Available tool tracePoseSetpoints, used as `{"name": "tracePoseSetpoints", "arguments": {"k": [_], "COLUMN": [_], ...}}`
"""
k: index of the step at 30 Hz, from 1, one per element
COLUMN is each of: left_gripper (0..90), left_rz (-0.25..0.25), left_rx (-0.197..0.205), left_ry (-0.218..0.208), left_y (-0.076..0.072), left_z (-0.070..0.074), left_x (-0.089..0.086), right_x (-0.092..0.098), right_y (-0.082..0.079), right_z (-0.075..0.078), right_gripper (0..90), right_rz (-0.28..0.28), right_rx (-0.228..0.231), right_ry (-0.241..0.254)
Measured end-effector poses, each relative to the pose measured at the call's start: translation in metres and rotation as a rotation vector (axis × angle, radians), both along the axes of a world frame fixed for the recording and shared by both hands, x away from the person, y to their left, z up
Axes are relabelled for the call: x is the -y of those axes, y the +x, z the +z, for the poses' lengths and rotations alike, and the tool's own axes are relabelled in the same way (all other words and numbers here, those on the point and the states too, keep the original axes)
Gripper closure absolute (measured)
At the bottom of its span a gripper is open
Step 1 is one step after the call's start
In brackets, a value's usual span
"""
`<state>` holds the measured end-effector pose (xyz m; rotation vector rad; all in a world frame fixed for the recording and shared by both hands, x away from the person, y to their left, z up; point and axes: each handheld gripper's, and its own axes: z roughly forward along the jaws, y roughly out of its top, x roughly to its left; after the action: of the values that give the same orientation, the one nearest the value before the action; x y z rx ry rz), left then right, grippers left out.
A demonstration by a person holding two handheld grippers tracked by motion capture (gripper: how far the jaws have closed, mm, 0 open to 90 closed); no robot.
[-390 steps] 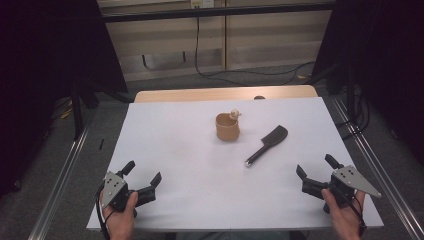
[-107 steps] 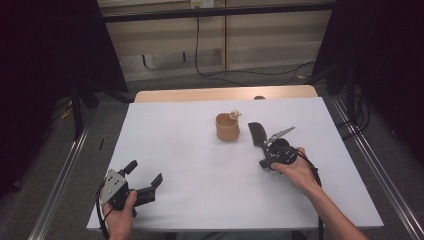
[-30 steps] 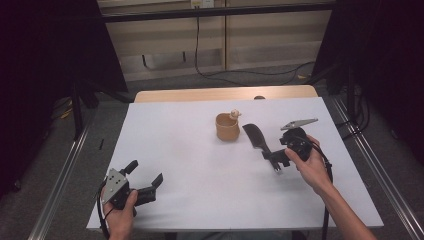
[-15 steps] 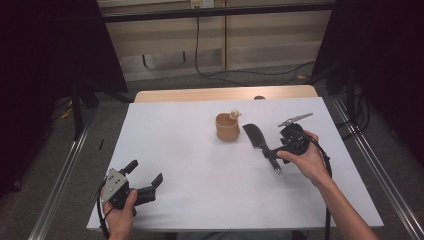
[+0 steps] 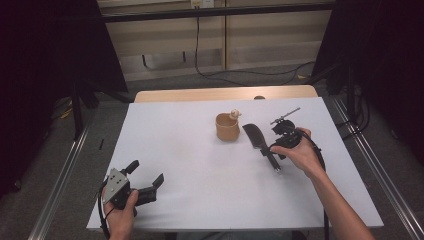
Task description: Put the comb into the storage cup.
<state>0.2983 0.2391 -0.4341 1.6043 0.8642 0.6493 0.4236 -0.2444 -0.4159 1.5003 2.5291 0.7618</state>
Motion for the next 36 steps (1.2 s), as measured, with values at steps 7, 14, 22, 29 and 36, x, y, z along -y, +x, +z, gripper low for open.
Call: {"name": "tracePoseSetpoints", "arguments": {"k": [7,14,22,29,36], "left_gripper": [2.4,2.4,2.4,2.4,2.4], "left_rz": [-0.001,-0.001,-0.007,-0.006,-0.011], "left_rx": [-0.003,-0.002,-0.004,-0.004,-0.006], "left_ry": [-0.003,-0.004,-0.001,-0.004,-0.003], "left_y": [0.0,0.001,0.0,0.0,0.0], "left_z": [0.0,0.0,0.0,0.0,0.0], "left_x": [0.001,0.0,0.0,0.0,0.0], "right_x": [-0.007,-0.007,-0.012,-0.018,-0.02], "right_y": [0.005,0.009,0.014,0.019,0.022], "right_z": [0.0,-0.005,-0.005,-0.005,-0.009], "right_gripper": [27.8,38.5,43.9,47.1,51.6], "right_rz": [0.003,-0.02,-0.025,-0.028,-0.039], "right_rx": [-0.01,-0.043,-0.082,-0.111,-0.133], "right_ry": [-0.041,-0.082,-0.112,-0.128,-0.147]}}
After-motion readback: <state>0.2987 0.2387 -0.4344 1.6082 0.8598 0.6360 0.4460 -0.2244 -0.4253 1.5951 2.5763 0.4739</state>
